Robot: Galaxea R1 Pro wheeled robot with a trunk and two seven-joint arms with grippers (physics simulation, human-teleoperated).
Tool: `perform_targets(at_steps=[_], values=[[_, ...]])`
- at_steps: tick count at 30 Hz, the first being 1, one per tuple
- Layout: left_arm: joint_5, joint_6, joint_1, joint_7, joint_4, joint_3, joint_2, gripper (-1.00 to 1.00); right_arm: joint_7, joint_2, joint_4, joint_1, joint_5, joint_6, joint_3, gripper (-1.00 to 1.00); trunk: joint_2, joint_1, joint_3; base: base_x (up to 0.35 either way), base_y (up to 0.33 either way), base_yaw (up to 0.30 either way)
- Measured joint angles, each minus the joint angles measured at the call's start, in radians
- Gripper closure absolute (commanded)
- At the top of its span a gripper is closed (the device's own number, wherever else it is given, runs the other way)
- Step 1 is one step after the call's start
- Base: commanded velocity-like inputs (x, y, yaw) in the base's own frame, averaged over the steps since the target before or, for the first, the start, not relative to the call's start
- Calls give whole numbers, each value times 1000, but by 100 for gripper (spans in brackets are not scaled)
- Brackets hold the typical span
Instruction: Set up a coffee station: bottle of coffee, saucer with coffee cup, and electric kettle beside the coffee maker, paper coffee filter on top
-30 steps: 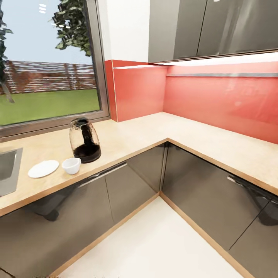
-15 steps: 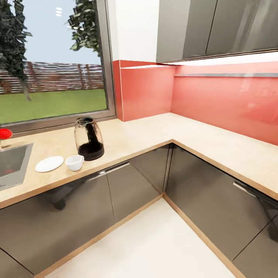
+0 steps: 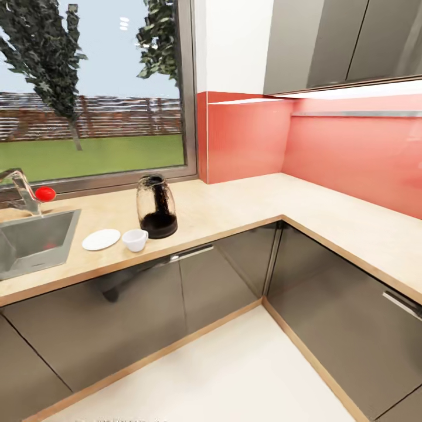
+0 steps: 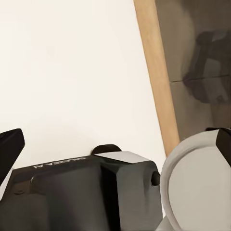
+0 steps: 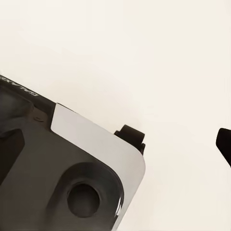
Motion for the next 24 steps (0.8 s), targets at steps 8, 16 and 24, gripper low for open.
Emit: perform_targets(at_steps=[8,16,24], values=[[0,0,0,0,0,0,0,-100,0,0,0,0,0,0,-1,-100,0,0,0,-12,-22,205],[0,0,0,0,0,0,-1,-100,0,0,0,0,0,1,-2,-100,0,0,0,-101,-186,132],[0,-1,0,0,0,0,-2,-100,0,1,0,0,0,1,0,-100,0,0,0,-16,-42,259]])
